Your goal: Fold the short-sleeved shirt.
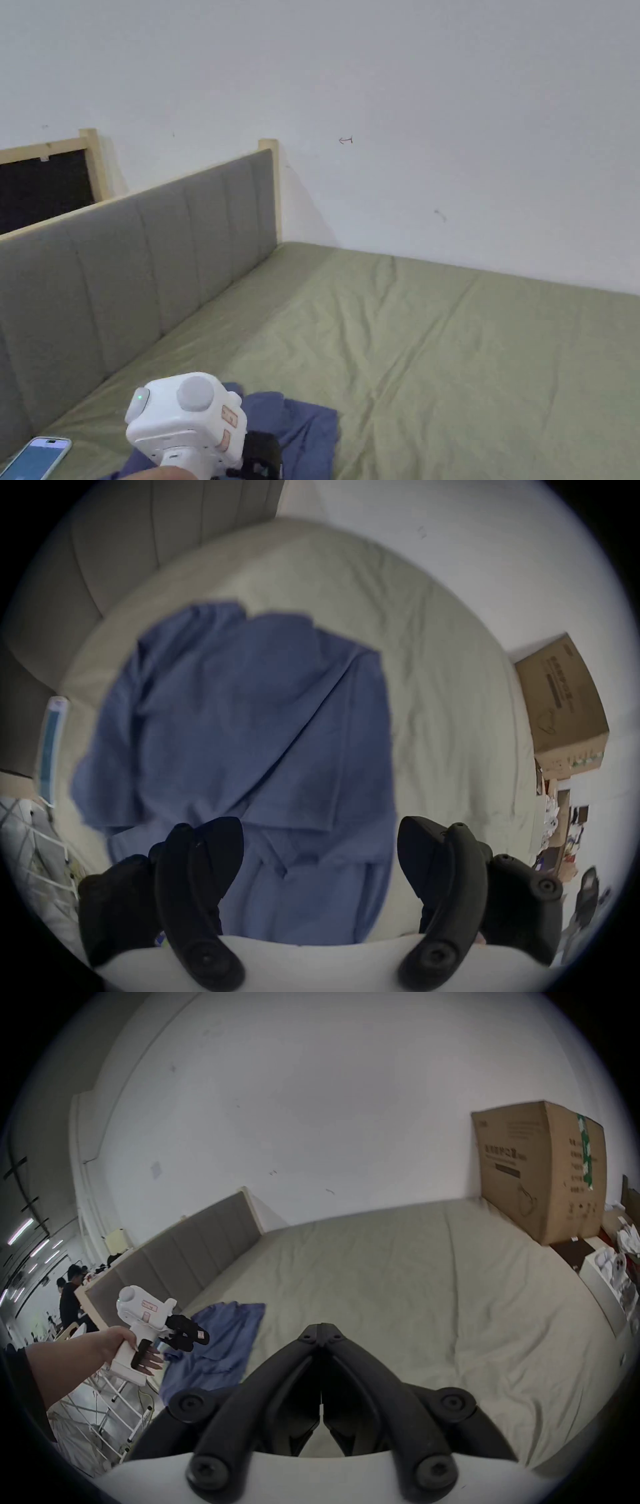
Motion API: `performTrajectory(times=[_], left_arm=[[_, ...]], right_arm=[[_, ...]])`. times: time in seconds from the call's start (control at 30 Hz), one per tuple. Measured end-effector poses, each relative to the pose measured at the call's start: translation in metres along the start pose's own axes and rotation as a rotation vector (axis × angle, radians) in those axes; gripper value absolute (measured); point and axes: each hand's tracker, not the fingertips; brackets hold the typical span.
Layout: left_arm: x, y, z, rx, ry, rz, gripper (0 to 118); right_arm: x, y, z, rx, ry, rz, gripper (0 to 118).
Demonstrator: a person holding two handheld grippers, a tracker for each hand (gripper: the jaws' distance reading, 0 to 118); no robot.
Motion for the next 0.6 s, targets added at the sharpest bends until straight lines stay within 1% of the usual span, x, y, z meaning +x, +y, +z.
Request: performTrajectory(times=[0.03,0.1,0.13,0.17,0.23,0.3,0.33,0.37,0.4,0.43,0.5,0.6], left_arm=[[-0.004,0.006,-0.018,-0.024,0.000,0.022,98],[-0.006,0.010,-0.038,-0.004,0.032,0.019,98],[-0.006,0.013,-0.050,-0.003,0.048,0.008,100],[-0.006,0.014,-0.060,-0.008,0.054,-0.004,104],[-0.003,0.006,-0.080,-0.054,0.058,-0.049,118],[0.008,-0.002,-0.090,-0.033,0.045,-0.144,118],[0.011,-0.008,-0.087,-0.034,0.174,-0.204,118],[0.014,-0.012,-0.085,-0.022,0.184,-0.219,118],[0.016,-0.013,-0.079,0.011,0.197,-0.169,118],[0.019,-0.014,-0.087,0.024,0.208,-0.132,118],[0.028,-0.020,-0.089,0.034,0.242,-0.161,118],[0.035,-0.025,-0.083,0.055,0.258,-0.161,117]], right_arm=[[0.006,-0.003,-0.004,-0.027,-0.019,-0.012,0],[0.015,-0.009,-0.011,-0.072,-0.038,-0.039,0],[0.019,-0.011,-0.015,-0.095,-0.039,-0.054,0],[0.021,-0.014,-0.018,-0.113,-0.037,-0.062,0],[0.024,-0.020,-0.025,-0.149,-0.040,-0.072,0],[0.025,-0.026,-0.031,-0.182,-0.037,-0.077,0],[0.023,-0.028,-0.034,-0.200,-0.031,-0.076,0],[0.021,-0.029,-0.035,-0.210,-0.028,-0.075,0],[0.019,-0.031,-0.038,-0.222,-0.022,-0.073,0],[0.018,-0.034,-0.039,-0.229,-0.015,-0.070,0],[0.016,-0.038,-0.042,-0.241,-0.007,-0.068,0],[0.013,-0.039,-0.041,-0.259,0.011,-0.078,0]])
